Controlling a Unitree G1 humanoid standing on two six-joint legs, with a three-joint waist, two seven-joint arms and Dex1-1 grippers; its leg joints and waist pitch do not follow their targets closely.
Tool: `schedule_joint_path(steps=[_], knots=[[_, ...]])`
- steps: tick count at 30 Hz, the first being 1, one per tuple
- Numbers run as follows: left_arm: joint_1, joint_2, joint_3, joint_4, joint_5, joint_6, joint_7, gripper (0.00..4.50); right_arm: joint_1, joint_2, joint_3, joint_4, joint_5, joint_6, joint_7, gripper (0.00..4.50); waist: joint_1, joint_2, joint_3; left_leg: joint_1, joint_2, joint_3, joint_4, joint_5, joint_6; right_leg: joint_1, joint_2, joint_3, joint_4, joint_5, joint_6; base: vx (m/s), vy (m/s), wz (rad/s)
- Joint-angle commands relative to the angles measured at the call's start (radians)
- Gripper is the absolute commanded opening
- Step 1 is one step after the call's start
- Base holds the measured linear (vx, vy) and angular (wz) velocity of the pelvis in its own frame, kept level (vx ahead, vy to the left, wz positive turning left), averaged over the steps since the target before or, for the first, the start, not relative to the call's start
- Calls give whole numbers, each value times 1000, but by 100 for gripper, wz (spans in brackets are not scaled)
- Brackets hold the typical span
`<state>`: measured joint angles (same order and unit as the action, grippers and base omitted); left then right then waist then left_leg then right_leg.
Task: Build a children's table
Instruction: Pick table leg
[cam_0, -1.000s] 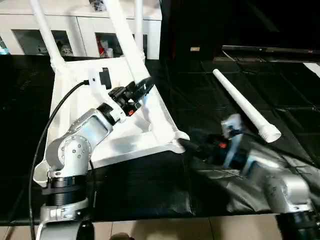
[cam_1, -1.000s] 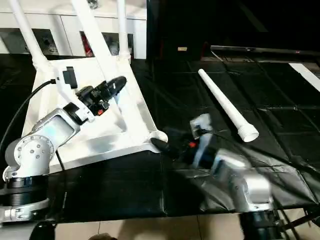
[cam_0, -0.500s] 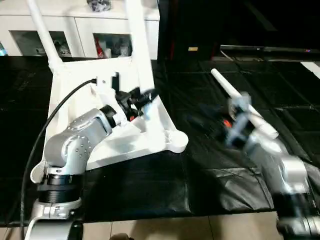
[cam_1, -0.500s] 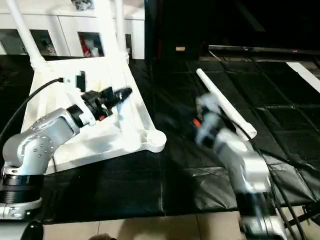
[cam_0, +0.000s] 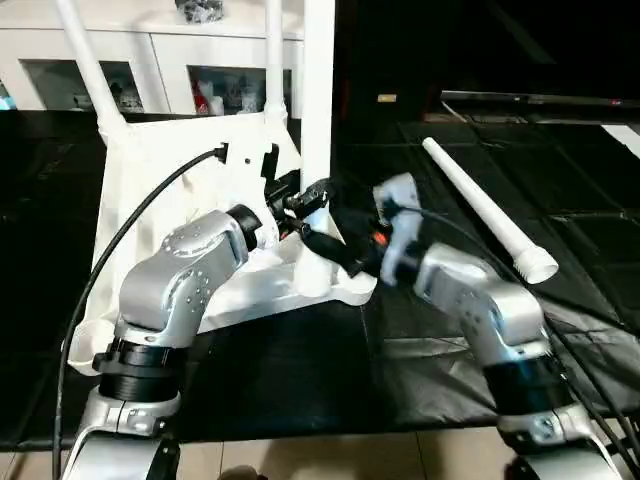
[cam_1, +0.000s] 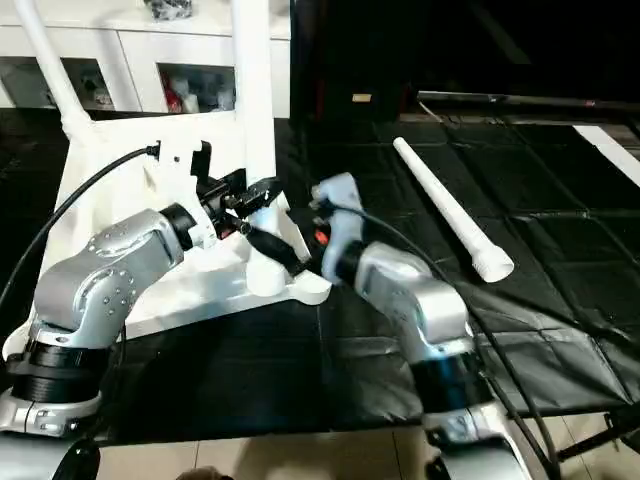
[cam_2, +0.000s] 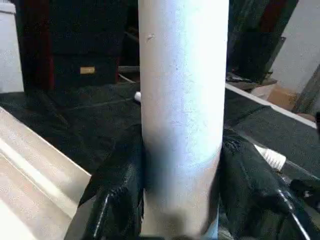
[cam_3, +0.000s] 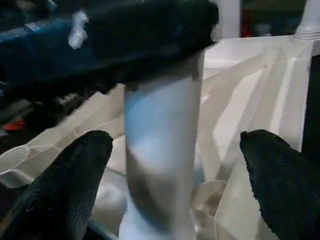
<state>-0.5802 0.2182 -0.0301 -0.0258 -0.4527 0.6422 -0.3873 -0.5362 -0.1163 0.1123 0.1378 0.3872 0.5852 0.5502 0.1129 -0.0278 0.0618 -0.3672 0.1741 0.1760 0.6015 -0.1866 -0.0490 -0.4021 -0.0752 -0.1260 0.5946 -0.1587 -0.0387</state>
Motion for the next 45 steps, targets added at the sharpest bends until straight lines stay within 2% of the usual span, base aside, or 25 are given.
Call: schedule_joint_path(steps=[1,3,4,7,9,10,11,14,16,23,29,30,31,32,33,35,38,40,44,45], knots=[[-26,-3,-18,-40,13,-7,0,186,-14,6,11,4,-24,17,-28,414,-2,4,-72,12,62,-27,-75,-173,-30,54,-92,71,-78,-342,-60,0,0,0],[-26,-5,-20,-43,17,-4,0,186,-16,4,17,1,-22,52,-31,402,-3,2,-74,12,64,-28,-76,-164,-30,56,-92,72,-73,-310,-66,0,0,0],[-26,-6,-21,-43,19,-5,2,186,-17,5,18,0,-18,55,-28,380,-1,4,-75,12,64,-27,-75,-157,-29,56,-92,73,-70,-288,-72,0,0,0],[-29,-13,-20,-44,22,-4,7,186,-19,11,16,-1,6,101,-33,367,-2,3,-73,10,61,-26,-74,-159,-27,58,-92,73,-72,-291,-72,0,0,0],[-31,-18,-17,-47,18,0,8,186,-19,13,17,8,6,100,-30,345,-2,3,-72,10,62,-26,-74,-167,-28,58,-93,73,-74,-309,-67,0,0,0],[-29,-19,-16,-54,13,6,6,186,-18,23,13,18,-1,94,-35,337,-1,-1,-73,10,61,-25,-74,-170,-29,58,-94,72,-76,-323,-62,0,0,0],[-29,-18,-16,-57,12,9,5,186,-18,27,10,23,-2,93,-38,332,-1,1,-72,11,62,-26,-75,-172,-30,56,-94,72,-76,-332,-60,0,0,0],[-27,-18,-16,-62,8,14,1,186,-20,41,-7,41,5,81,-45,307,-2,3,-73,11,63,-27,-75,-170,-33,55,-94,72,-75,-327,-63,0,0,0],[-27,-23,-12,-69,-2,26,-5,186,-26,56,-32,59,21,67,-44,281,-3,0,-73,11,62,-26,-75,-167,-32,56,-93,72,-74,-314,-66,0,0,0],[-25,-27,4,-85,-21,48,-10,186,-32,54,-41,79,19,61,-33,222,-3,-2,-72,9,61,-25,-74,-158,-27,58,-93,73,-72,-307,-67,0,0,0],[-26,-19,8,-76,-19,57,-16,186,-37,52,-50,83,22,52,-23,203,-3,6,-74,12,63,-27,-75,-160,-32,57,-92,73,-72,-295,-67,0,0,0],[-29,-22,15,-73,-15,58,-4,186,-36,47,-49,77,27,49,-5,203,-2,10,-74,12,63,-27,-74,-159,-34,56,-92,72,-71,-288,-70,0,0,0],[-38,-39,41,-61,-36,65,8,186,-35,42,-47,70,34,44,19,201,-3,9,-75,12,63,-27,-74,-160,-33,57,-91,73,-71,-278,-73,0,0,0],[-38,-39,41,-61,-36,65,8,221,-35,42,-47,70,34,44,19,201,-3,14,-75,11,62,-26,-73,-163,-35,58,-92,72,-69,-274,-77,0,0,0],[-49,-58,78,-47,-72,82,19,256,-33,33,-45,61,40,41,47,199,-3,10,-75,11,62,-27,-73,-166,-34,59,-91,72,-71,-271,-80,0,0,0],[-62,-59,100,-32,-97,86,11,256,-28,14,-41,49,49,39,91,198,-1,11,-75,11,61,-26,-72,-176,-29,62,-93,71,-73,-280,-86,0,0,0],[-75,-63,121,-15,-111,88,19,297,-21,-6,-40,35,73,47,146,193,0,10,-75,10,60,-26,-71,-171,-19,61,-90,71,-73,-278,-83,0,0,0],[-88,-71,155,1,-158,104,7,302,-16,-28,-42,25,98,59,200,193,1,10,-76,10,60,-26,-70,-167,-15,63,-90,70,-74,-275,-89,0,0,0],[-110,-73,215,19,-300,199,-81,302,-4,-95,-38,15,148,67,354,191,4,11,-78,9,59,-24,-66,-152,-1,66,-89,68,-69,-249,-114,0,0,0],[-110,-73,215,19,-300,199,-81,302,-4,-95,-38,15,148,67,354,191,5,11,-78,9,58,-24,-64,-149,2,66,-89,68,-68,-243,-119,0,0,0]])
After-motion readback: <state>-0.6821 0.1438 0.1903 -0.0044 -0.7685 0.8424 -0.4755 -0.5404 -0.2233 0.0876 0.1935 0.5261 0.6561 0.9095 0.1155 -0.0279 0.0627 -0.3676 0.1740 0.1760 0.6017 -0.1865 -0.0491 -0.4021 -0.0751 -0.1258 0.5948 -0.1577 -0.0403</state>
